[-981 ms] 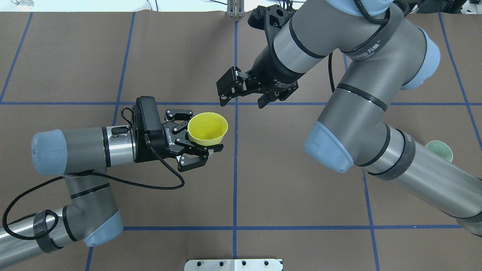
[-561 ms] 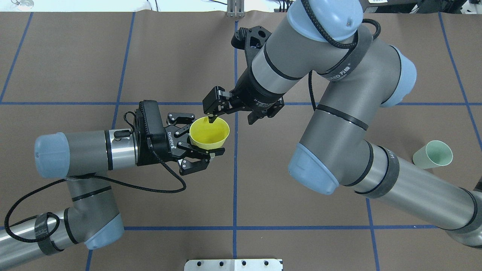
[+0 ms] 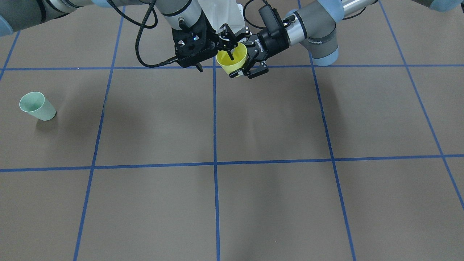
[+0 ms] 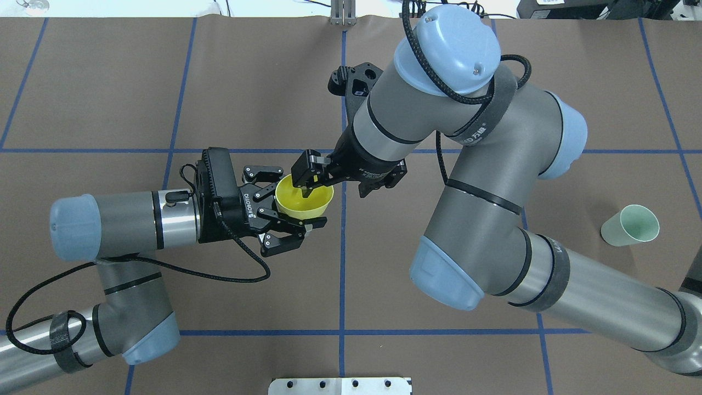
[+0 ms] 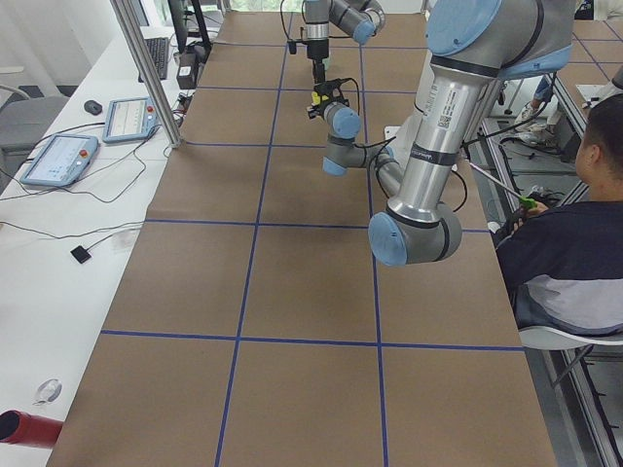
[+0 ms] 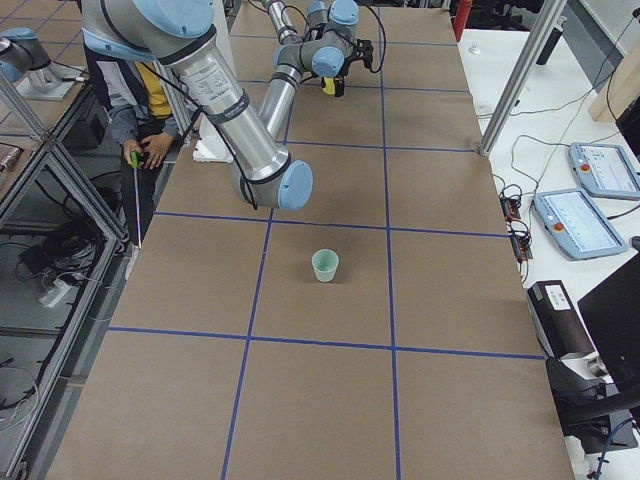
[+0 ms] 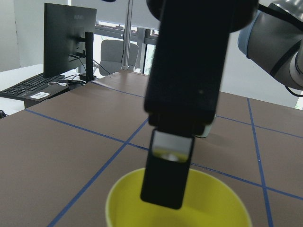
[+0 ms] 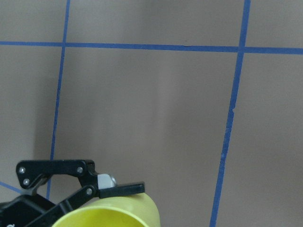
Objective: Transfer and stack yellow cup on green cup
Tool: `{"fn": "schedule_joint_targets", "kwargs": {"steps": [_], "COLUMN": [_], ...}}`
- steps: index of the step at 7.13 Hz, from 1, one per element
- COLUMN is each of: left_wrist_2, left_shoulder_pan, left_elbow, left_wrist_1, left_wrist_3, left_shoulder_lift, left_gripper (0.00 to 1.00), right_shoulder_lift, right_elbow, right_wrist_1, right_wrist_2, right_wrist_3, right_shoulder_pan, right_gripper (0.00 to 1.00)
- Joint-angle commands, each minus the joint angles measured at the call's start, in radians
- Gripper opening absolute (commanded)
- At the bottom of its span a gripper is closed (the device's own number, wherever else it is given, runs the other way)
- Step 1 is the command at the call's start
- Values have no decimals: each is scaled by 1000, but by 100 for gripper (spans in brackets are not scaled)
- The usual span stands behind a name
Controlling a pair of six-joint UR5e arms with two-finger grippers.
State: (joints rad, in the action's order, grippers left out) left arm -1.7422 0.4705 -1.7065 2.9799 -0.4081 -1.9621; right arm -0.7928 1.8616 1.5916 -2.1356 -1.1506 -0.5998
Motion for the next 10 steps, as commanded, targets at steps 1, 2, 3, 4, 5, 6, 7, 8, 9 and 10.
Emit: {"fn": "schedule_joint_targets", "kwargs": {"steps": [1,2,3,4,5,6,7,8,9,10], "left_wrist_2": [0,0,0,0,1,16,30,30,35,35], "left_shoulder_pan": [-4,-4,-6,-13,-15,-26,-33,-35,-33,-33], "left_elbow": [-1,-1,1,2,8,11,11,11,11,13], "left_wrist_1": [2,2,4,5,10,10,10,11,11,11], "left_wrist_3": [0,0,0,-2,-6,-6,-6,-6,-6,-6], "left_shoulder_lift": [0,-1,-3,-6,-9,-8,-9,-12,-12,-12], "left_gripper": [47,52,69,91,100,100,100,100,100,100], "right_shoulder_lift": [-2,1,1,1,1,-2,-3,-9,-14,-23], "right_elbow": [-1,1,7,33,45,45,44,44,44,44], "right_wrist_1": [1,1,1,-1,-1,-1,1,-1,1,1], "right_wrist_2": [39,39,40,45,45,48,57,69,71,71], "right_wrist_3": [6,11,18,46,60,60,60,60,60,58], "right_shoulder_pan": [25,25,25,25,23,23,23,21,20,18], "right_gripper": [76,45,6,0,0,0,0,0,0,0]}}
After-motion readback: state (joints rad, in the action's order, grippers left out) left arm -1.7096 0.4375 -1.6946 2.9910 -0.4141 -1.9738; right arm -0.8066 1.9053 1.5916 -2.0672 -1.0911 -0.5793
